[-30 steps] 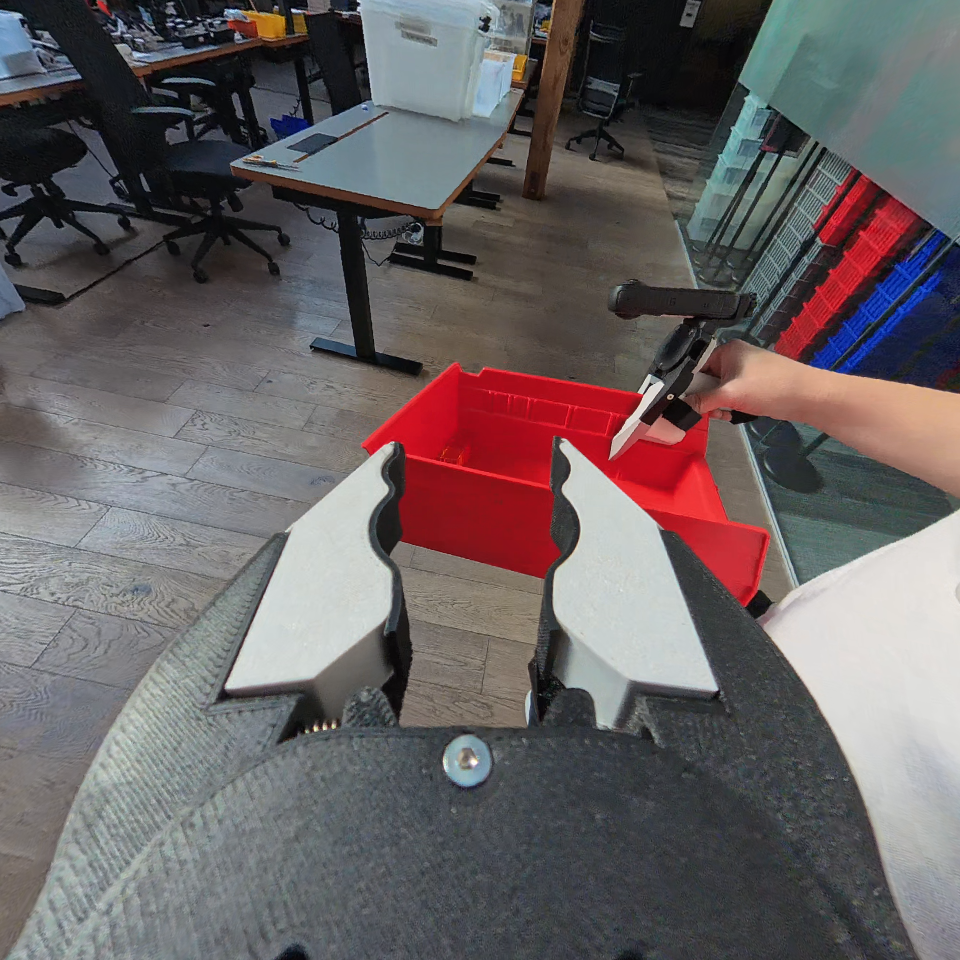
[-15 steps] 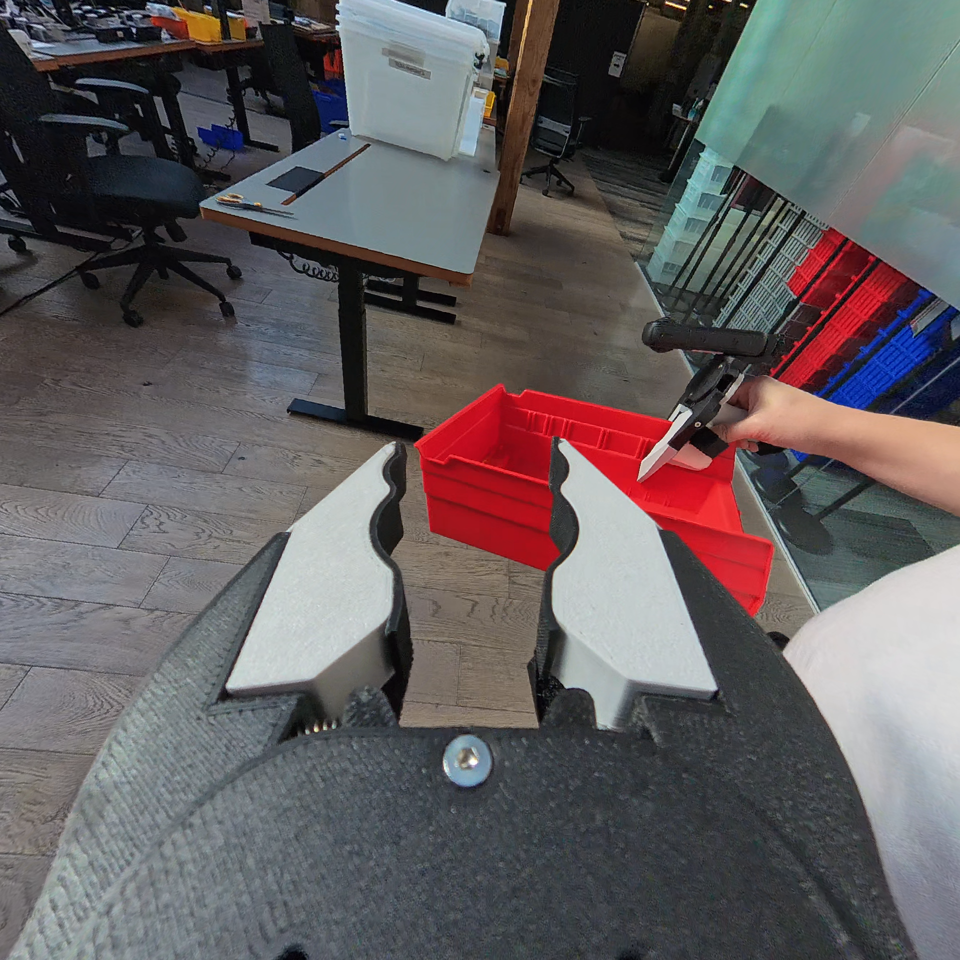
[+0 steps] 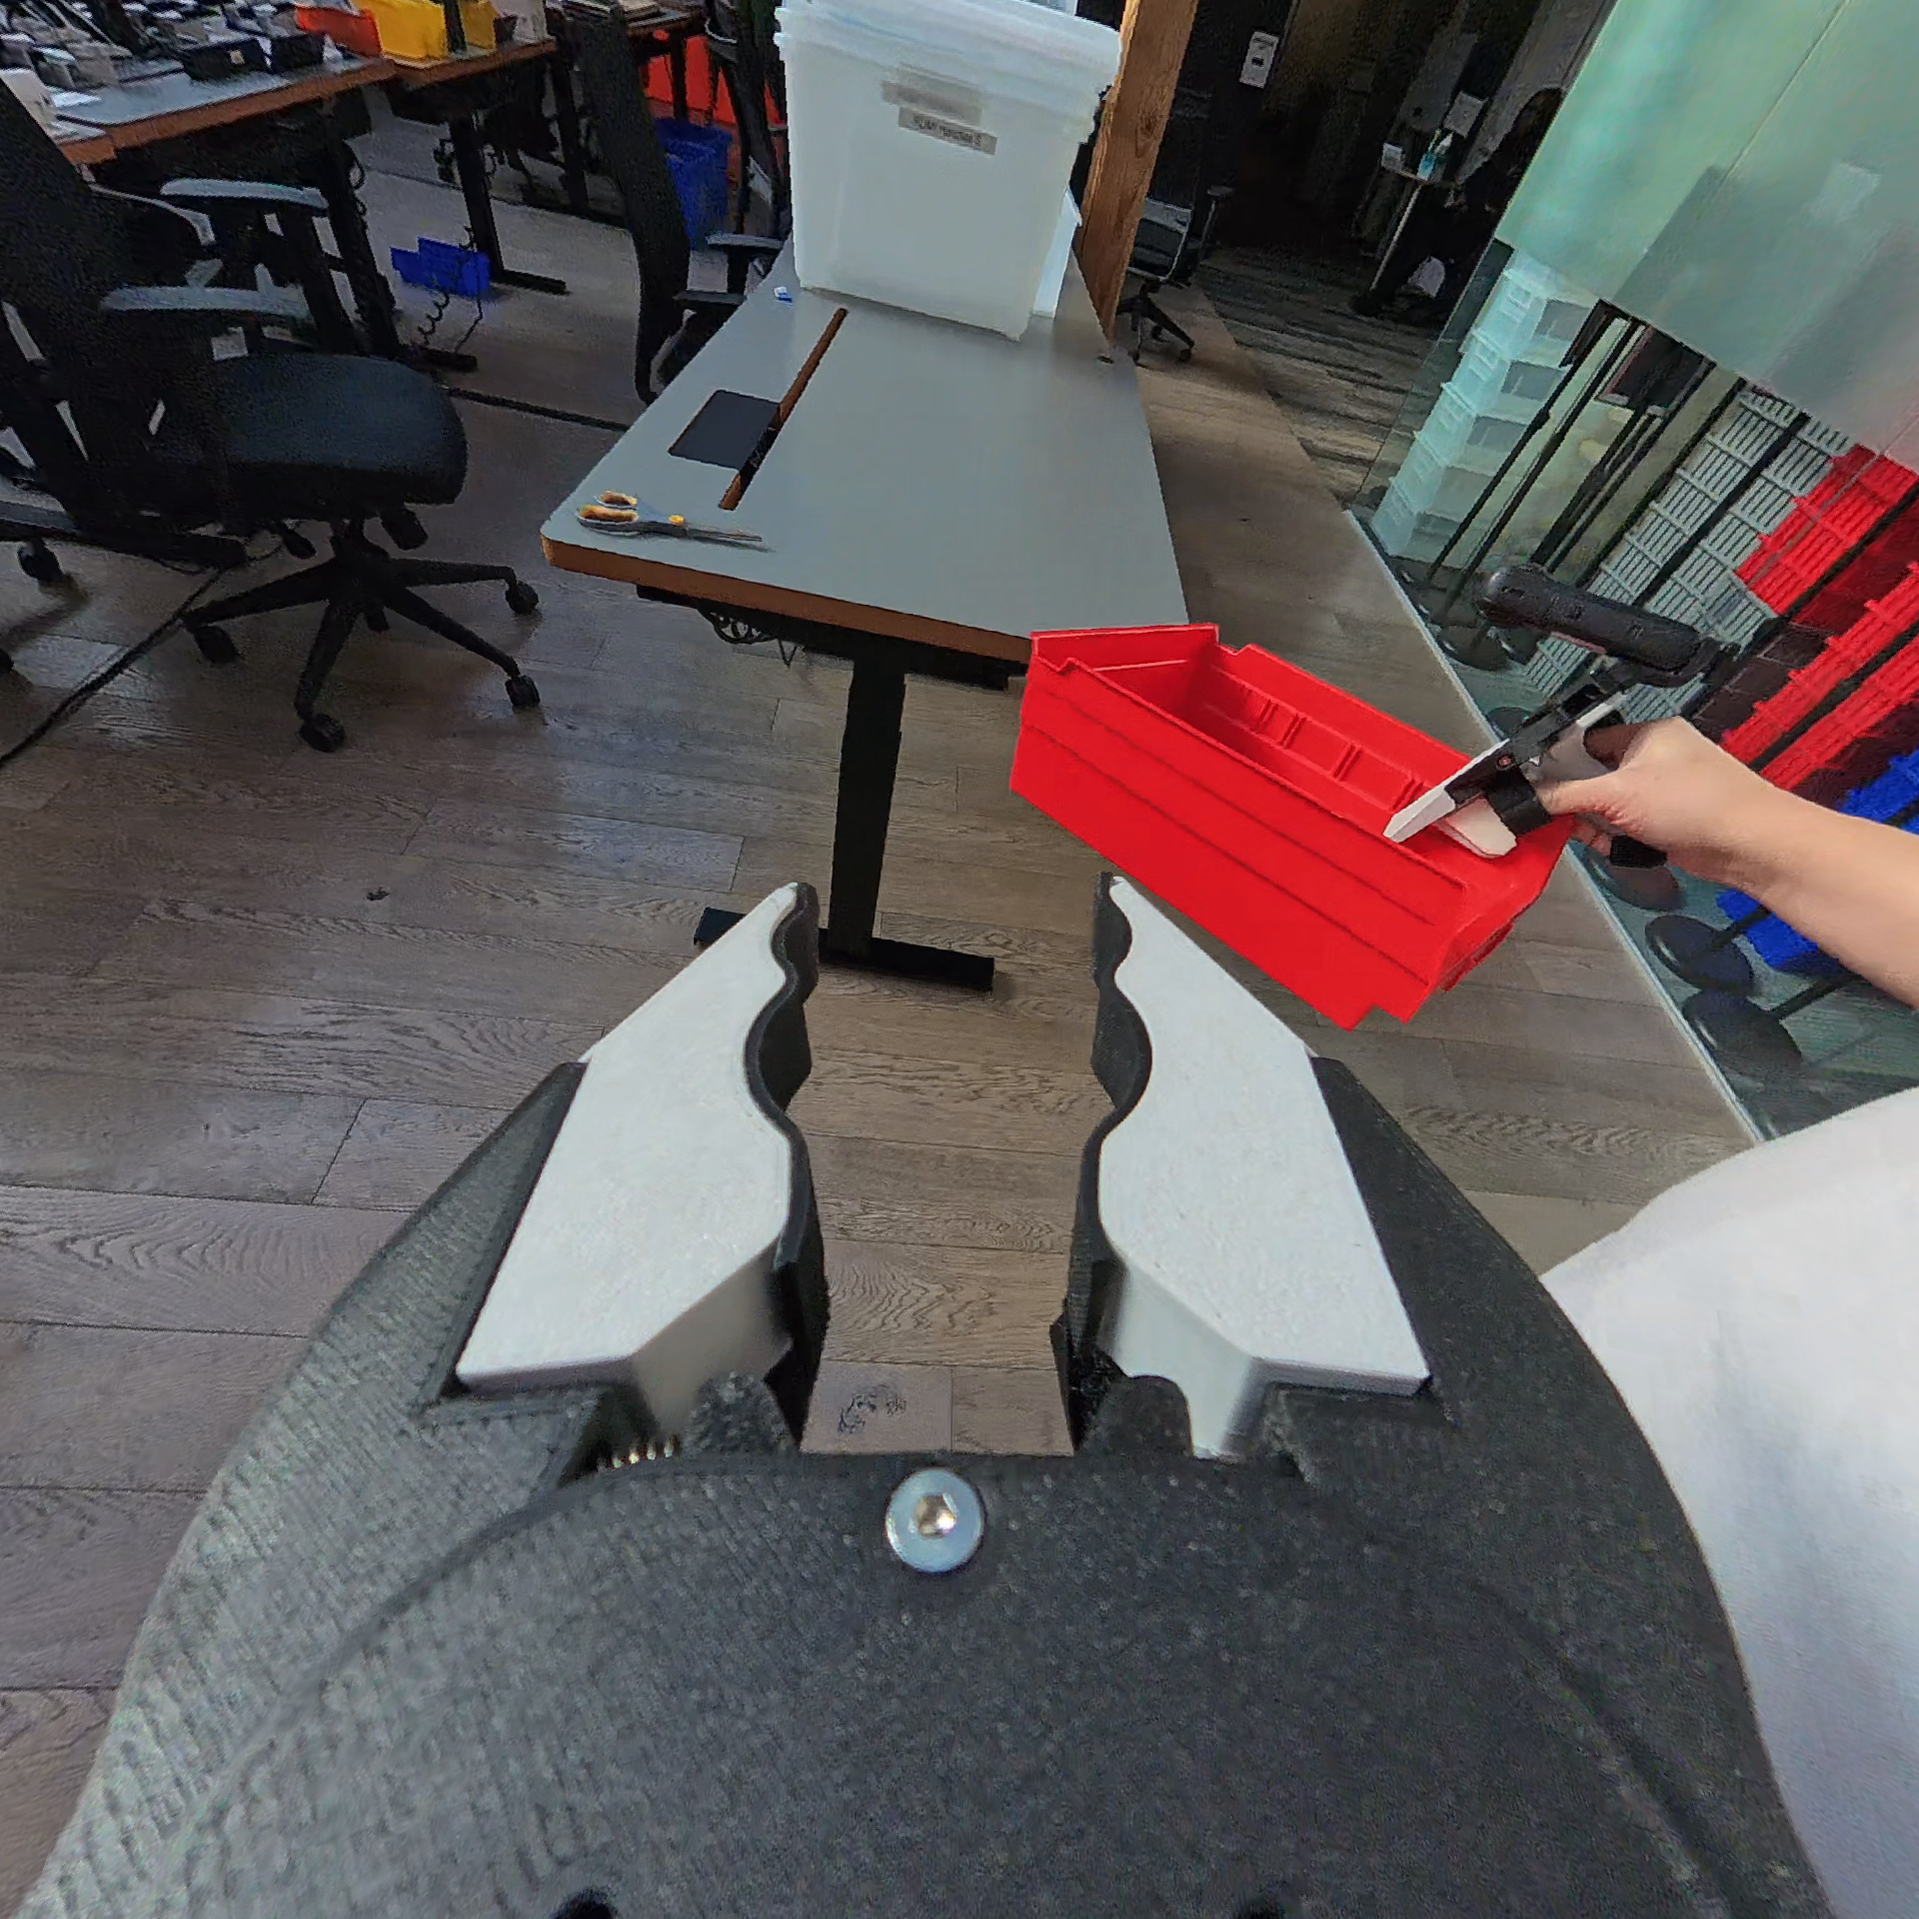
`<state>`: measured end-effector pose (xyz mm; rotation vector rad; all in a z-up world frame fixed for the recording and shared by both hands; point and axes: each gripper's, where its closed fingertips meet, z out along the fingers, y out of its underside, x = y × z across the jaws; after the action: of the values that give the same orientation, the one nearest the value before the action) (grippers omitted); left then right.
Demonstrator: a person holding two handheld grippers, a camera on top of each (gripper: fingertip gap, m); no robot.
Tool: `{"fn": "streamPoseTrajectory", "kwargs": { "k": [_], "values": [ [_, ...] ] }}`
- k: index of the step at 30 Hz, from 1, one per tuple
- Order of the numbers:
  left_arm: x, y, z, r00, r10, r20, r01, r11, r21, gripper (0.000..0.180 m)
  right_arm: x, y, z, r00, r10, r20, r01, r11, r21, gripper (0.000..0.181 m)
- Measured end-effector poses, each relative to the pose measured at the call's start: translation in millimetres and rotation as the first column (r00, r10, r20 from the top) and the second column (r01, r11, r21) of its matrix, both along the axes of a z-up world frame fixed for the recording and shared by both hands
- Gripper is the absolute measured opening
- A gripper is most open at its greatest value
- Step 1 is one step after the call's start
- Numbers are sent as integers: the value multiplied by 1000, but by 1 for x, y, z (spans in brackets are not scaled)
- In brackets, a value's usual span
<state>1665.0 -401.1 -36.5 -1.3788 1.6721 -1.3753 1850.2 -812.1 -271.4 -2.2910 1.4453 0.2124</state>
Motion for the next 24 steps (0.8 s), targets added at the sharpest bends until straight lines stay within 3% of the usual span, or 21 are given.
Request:
{"fn": "streamPoseTrajectory", "kwargs": {
  "k": [3, 7, 13, 16, 24],
  "values": [
    [94, 8, 30, 997, -81, -8, 81, 997, -1, 52, 82, -1, 0, 997, -80, 20, 80, 997, -4, 2],
    [204, 13, 54, 991, -131, 19, 128, 985, 111, 53, 190, -11, -9, 987, -157, 26, 157, 987, -15, 2],
    [341, 9, 52, 994, -33, 106, 24, 996, 85, 50, 360, -25, -47, 982, -188, 17, 188, 981, -39, 2],
    [398, 6, 40, 999, 12, 49, -13, 1000, 21, 51, 431, -31, -62, 984, -177, 6, 177, 981, -82, 2],
    [515, 1, 42, 999, 45, 4, -45, 997, 57, 52, 558, -26, -90, 988, -156, 11, 156, 978, -136, 2]
  ]
}}
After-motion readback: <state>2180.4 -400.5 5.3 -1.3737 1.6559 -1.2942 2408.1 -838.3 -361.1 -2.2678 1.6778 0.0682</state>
